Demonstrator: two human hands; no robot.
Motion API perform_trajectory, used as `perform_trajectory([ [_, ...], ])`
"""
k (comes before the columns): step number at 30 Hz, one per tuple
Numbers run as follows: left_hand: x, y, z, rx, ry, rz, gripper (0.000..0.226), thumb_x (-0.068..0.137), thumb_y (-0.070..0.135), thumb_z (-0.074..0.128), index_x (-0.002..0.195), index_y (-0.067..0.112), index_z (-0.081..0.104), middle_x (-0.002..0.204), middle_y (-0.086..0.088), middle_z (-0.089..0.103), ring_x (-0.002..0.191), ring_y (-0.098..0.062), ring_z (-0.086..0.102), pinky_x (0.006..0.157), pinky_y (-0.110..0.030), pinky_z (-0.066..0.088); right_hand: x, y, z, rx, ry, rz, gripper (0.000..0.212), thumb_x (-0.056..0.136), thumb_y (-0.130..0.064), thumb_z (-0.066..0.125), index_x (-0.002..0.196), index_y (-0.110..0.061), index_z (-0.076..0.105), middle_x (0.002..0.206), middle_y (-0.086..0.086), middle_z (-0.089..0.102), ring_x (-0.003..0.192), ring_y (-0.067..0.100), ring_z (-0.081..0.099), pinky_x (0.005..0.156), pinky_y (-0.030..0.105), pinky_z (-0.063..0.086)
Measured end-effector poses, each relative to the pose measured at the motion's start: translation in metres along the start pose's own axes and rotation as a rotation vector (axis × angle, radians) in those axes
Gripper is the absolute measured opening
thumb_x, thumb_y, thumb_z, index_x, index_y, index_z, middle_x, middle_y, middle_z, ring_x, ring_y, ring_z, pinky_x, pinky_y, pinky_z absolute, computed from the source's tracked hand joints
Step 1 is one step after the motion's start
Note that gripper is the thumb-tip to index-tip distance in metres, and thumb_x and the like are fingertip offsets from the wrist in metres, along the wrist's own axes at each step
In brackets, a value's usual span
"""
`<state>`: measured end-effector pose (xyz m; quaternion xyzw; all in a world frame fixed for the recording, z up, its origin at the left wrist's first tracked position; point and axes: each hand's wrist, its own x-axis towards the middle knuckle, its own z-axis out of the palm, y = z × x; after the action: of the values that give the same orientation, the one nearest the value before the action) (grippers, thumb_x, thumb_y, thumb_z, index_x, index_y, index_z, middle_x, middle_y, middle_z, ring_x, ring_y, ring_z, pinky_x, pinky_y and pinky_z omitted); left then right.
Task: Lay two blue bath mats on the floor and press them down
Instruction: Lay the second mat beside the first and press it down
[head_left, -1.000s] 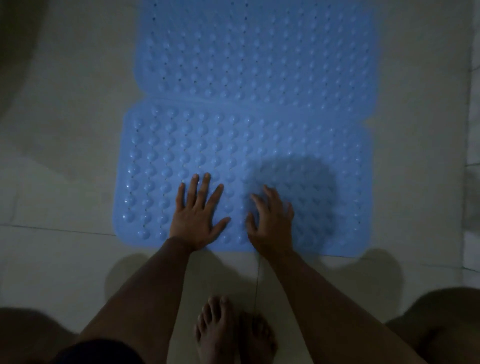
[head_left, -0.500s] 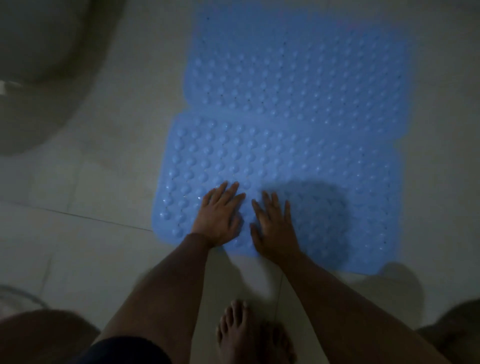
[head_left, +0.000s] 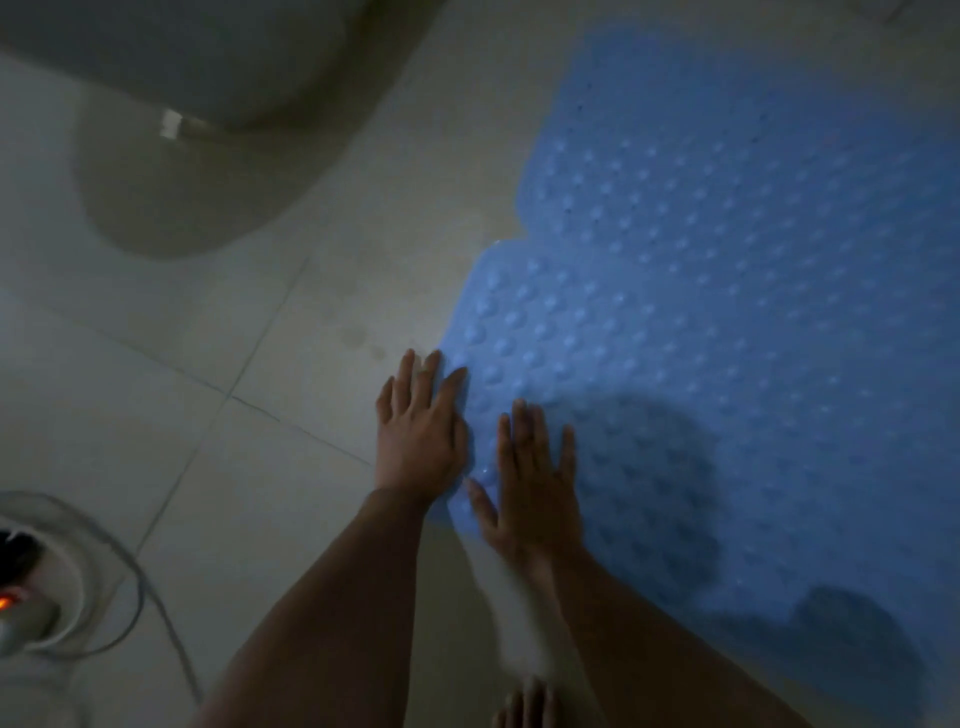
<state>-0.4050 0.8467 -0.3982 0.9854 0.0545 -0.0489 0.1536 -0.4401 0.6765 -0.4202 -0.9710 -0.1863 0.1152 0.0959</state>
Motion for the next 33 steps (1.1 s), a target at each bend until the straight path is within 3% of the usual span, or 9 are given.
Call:
perform_trajectory([
  [8,-0.023,-0.01,-0.013,-0.037,-0.111,-0.015,0.064,0.091,0.037,0.034,0.153,0.02,0.043,0.165,-0.013,0.029,0.155,-0.037,0.017,0.119,-0.058,0.029,0.005,-0.004,-0.021,0.146,-0.147,0.033,0.084,0.093,-0.066,0.032,0.158,-0.014,0.024,0.168,0.01,0.01,0.156,0.023,0.005,0.123,0.057,0.005],
  [10,-0.02,-0.007,-0.009,-0.037,-0.12,0.026,0.062,0.096,0.039,0.035,0.155,0.02,0.038,0.167,-0.012,0.023,0.156,-0.037,0.013,0.12,-0.059,0.027,0.025,0.003,-0.045,0.271,-0.196,0.082,0.073,0.092,-0.062,0.03,0.147,-0.018,0.047,0.161,0.008,0.034,0.151,0.022,0.028,0.121,0.053,0.023],
  [12,-0.018,0.0,0.003,-0.01,-0.154,0.054,0.064,0.102,0.048,0.031,0.16,0.022,0.025,0.171,-0.01,0.009,0.157,-0.034,0.001,0.122,-0.059,0.02,0.045,0.015,-0.071,0.314,-0.116,0.036,0.048,0.09,-0.048,0.047,0.121,-0.017,0.068,0.131,0.007,0.066,0.124,0.028,0.06,0.102,0.047,0.049],
  [14,-0.018,0.008,0.015,0.048,-0.161,0.041,0.073,0.101,0.061,0.031,0.163,0.024,0.013,0.171,-0.009,-0.001,0.157,-0.034,-0.006,0.124,-0.059,0.012,0.056,0.029,-0.085,0.255,0.025,-0.052,0.029,0.086,-0.036,0.059,0.106,-0.018,0.072,0.109,0.002,0.072,0.103,0.029,0.067,0.085,0.045,0.056],
  [20,-0.015,0.01,0.037,0.093,-0.084,0.043,0.085,0.095,0.07,0.037,0.162,0.025,0.014,0.171,-0.009,0.002,0.157,-0.034,-0.004,0.125,-0.058,0.007,0.054,0.057,-0.053,0.192,0.173,-0.059,0.031,0.088,-0.032,0.06,0.116,-0.023,0.07,0.135,0.006,0.061,0.133,0.029,0.05,0.105,0.044,0.042],
  [23,-0.017,0.011,0.041,0.087,-0.134,0.017,0.093,0.09,0.077,0.039,0.163,0.026,0.013,0.171,-0.008,0.001,0.157,-0.033,-0.004,0.125,-0.059,0.005,0.044,0.054,-0.054,0.142,0.043,0.049,0.036,0.085,-0.036,0.059,0.118,-0.024,0.069,0.14,0.008,0.057,0.136,0.032,0.047,0.105,0.049,0.044],
  [26,-0.006,0.017,0.022,0.097,-0.229,-0.035,0.087,0.093,0.075,0.031,0.163,0.026,0.013,0.171,-0.007,0.0,0.157,-0.034,-0.007,0.123,-0.064,0.003,0.044,0.049,-0.104,0.145,-0.299,0.224,0.04,0.086,-0.042,0.057,0.123,-0.028,0.063,0.139,0.006,0.054,0.134,0.03,0.048,0.104,0.048,0.045],
  [28,-0.002,0.036,-0.013,0.091,-0.309,-0.053,0.077,0.096,0.065,0.028,0.159,0.022,0.028,0.17,-0.009,0.015,0.156,-0.037,-0.001,0.122,-0.065,0.006,0.043,0.05,-0.155,0.171,-0.484,0.342,0.04,0.089,-0.046,0.057,0.126,-0.031,0.06,0.135,0.006,0.053,0.128,0.03,0.052,0.105,0.047,0.045],
  [33,-0.028,0.112,-0.159,-0.026,-0.329,0.024,0.066,0.089,0.051,0.024,0.136,0.022,0.061,0.149,-0.007,0.053,0.151,-0.037,0.029,0.117,-0.057,0.03,-0.006,0.048,-0.296,0.146,-0.541,0.454,0.043,0.089,-0.049,0.058,0.128,-0.029,0.058,0.135,0.007,0.054,0.125,0.031,0.054,0.104,0.045,0.046],
])
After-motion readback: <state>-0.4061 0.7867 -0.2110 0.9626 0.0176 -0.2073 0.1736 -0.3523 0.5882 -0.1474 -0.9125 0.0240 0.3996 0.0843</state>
